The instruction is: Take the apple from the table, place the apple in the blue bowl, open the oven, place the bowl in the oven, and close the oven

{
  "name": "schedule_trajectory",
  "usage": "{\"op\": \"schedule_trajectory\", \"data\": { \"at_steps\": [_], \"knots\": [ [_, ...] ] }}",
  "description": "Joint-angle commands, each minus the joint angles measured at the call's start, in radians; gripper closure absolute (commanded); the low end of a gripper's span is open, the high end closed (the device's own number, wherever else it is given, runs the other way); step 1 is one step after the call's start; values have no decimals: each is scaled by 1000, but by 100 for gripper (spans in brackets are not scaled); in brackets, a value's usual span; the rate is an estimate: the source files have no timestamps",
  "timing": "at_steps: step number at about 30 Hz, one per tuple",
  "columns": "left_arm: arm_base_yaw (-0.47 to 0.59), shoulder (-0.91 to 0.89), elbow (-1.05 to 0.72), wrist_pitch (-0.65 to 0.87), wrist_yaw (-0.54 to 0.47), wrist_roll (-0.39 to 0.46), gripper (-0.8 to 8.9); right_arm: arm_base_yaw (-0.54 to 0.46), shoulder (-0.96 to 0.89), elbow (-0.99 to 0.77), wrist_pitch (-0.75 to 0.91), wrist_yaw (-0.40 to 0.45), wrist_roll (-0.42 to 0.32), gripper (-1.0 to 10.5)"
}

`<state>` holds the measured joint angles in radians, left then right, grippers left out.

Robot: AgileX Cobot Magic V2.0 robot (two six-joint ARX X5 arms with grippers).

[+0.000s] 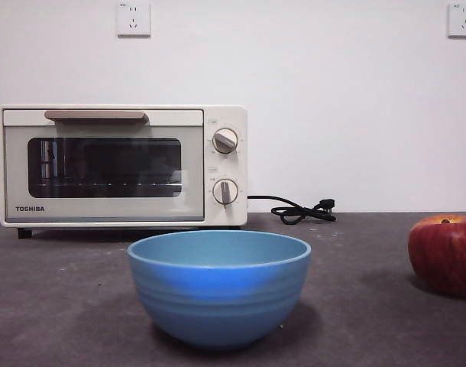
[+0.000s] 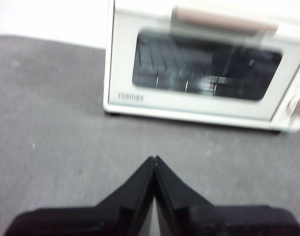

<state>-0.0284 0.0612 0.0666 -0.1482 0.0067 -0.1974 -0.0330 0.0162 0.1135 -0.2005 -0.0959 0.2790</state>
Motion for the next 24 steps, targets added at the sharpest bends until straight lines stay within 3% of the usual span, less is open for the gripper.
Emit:
{"op": "schedule_trajectory", "data": {
  "at_steps": [1,7,11,14,18,24],
  "knots": [
    [-2,10,42,9,0,-37,819,-1,22,63,13,14,18,955],
    [-2,82,151,-18,1,-65,819,-1,144,222,-27,16,18,955],
    [-2,168,242,-59,8,-97,819,-1,272,354,-146,16,17,955],
    [-2,248,316,-100,49,-95,819,-1,385,461,-277,13,11,954],
    [-2,372,413,-156,103,-95,819,0,549,594,-455,-28,-51,947],
    [-2,539,535,-264,209,-94,818,0,746,711,-581,-43,-54,946]
  ]
}}
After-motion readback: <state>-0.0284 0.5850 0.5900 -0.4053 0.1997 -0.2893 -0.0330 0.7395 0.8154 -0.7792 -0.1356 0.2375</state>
